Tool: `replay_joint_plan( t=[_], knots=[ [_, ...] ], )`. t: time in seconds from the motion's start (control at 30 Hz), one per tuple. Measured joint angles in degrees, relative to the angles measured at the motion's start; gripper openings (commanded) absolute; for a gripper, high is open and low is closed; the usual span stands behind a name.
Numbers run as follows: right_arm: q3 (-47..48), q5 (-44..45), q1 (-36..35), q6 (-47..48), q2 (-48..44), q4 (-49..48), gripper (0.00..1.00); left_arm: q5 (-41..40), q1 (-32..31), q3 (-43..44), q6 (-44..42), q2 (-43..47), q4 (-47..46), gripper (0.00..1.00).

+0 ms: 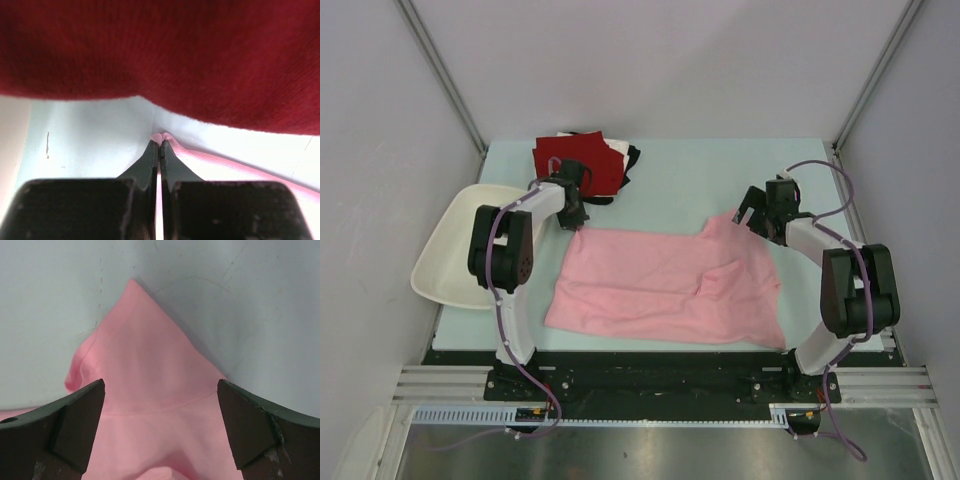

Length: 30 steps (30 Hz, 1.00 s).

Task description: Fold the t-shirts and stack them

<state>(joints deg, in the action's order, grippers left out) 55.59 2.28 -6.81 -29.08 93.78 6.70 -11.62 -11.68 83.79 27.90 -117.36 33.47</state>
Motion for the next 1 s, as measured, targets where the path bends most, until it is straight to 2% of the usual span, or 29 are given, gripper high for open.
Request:
replay_joint_plan(
  t=[0.3, 0.43, 0.57, 0.8, 1.0],
  knots=[
    [7.54, 2.47, 0.35, 0.0, 10.21, -1.55, 0.88, 0.94, 0.37, 0.0, -0.04, 0.04, 0.2, 0.0],
    [11.74, 3.17, 0.33, 0.2, 14.16, -1.36, 0.8, 1.64, 0.68, 0.0, -0.02, 0.04, 0.2, 0.0],
    [16.57, 3.87, 0.35, 0.52, 18.14, 0.13, 0.67, 1.9, 0.79, 0.0, -0.02, 0.04, 0.2, 0.0],
    [25.46, 4.28, 0.11, 1.53, 24.81, 4.22, 0.6, 2.51, 1.05, 0.0, -0.02, 0.04, 0.2, 0.0],
    [26.38, 4.39, -0.79, 2.34, 25.29, 5.7, 0.58, 3.21, 1.38, 0.0, 0.0, 0.04, 0.2, 0.0]
  ],
)
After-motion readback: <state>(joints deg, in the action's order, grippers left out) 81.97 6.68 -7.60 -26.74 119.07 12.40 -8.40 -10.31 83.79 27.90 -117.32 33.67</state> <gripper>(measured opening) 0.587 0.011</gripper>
